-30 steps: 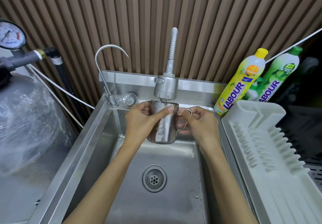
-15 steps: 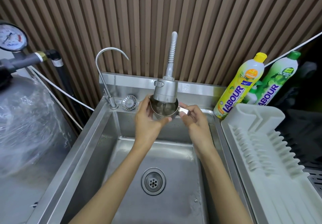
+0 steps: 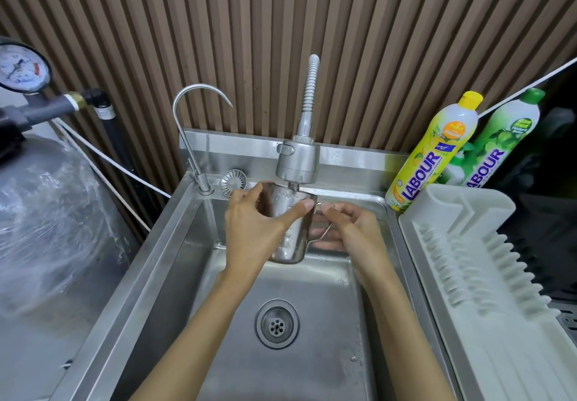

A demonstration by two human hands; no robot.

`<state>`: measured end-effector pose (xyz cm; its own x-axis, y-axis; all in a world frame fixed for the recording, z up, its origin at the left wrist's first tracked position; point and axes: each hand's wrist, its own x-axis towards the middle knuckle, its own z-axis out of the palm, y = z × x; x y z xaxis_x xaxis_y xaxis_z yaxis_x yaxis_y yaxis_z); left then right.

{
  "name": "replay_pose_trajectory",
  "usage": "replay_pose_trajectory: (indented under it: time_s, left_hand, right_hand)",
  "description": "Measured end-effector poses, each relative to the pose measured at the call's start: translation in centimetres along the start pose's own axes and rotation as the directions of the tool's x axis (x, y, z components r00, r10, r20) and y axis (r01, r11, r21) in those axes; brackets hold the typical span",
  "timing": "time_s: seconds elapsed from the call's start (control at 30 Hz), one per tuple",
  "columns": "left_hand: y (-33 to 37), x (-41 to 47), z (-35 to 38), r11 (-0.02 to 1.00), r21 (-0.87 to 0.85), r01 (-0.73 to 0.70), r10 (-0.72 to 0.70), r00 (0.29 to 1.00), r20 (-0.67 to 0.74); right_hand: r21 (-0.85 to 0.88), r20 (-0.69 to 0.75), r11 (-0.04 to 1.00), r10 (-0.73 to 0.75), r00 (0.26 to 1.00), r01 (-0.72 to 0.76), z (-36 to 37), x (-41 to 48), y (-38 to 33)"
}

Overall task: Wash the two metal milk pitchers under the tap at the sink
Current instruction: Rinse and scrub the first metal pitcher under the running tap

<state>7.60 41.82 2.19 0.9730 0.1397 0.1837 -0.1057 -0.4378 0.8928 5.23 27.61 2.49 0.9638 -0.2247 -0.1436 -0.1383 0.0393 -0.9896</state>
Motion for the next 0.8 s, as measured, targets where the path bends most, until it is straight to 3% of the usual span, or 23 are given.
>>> replay_pose_trajectory:
  time_s: [0.1,0.17,0.23,0.3,0.37,0.5,0.67,0.8]
  left_hand:
    - [0.0,0.3,-0.4,0.977,-0.159,0.143,-0.102,0.966,0.238]
    - [-0.2,0.2,-0.3,0.933,-0.271,0.237,-0.126,0.920,0.372]
    - [-0.5,0.3,0.3,0.886,-0.364,0.287,-0.111,0.894,0.435]
    - [-0.7,0.4,1.1,0.845,-0.446,0.294,-0.088,0.900,0.428]
    - [-0.5,0.6,1.8,0.822,-0.515,0.242,-0.047,0.931,0.362]
    - [-0.5,0.9,2.3,0.843,-0.537,0.004,0.076,0.989,0.127]
    - [-0.5,1.0,1.0,0.935,-0.285,-0.209,0.203,0.978,-0.051]
    - [0.4,0.6,0.2,0.969,-0.012,-0.246,0.244,0.963,-0.113]
  right_hand:
    - [-0.212,-0.116,0.975,-0.086,0.990,0.060,-0.7,-0.4,-1.1]
    - [-0.435,-0.147,0.889,-0.228,0.963,0.144,-0.9,-0.7,-1.8]
    - [-0.576,-0.134,0.795,-0.322,0.937,0.191,-0.6,-1.1,-2.4]
    - [-0.594,-0.136,0.774,-0.366,0.921,0.220,-0.3,-1.3,-2.4]
    - [-0.494,-0.142,0.837,-0.344,0.928,0.235,-0.3,-1.0,-2.0]
    - [-0.104,-0.021,0.973,-0.209,0.978,0.206,0.0,0.3,-0.2]
    - [0.333,0.152,0.939,-0.147,0.977,0.089,0.9,1.3,1.6]
    - [0.319,0.178,0.947,-0.088,0.980,0.027,1.0,0.8,2.4]
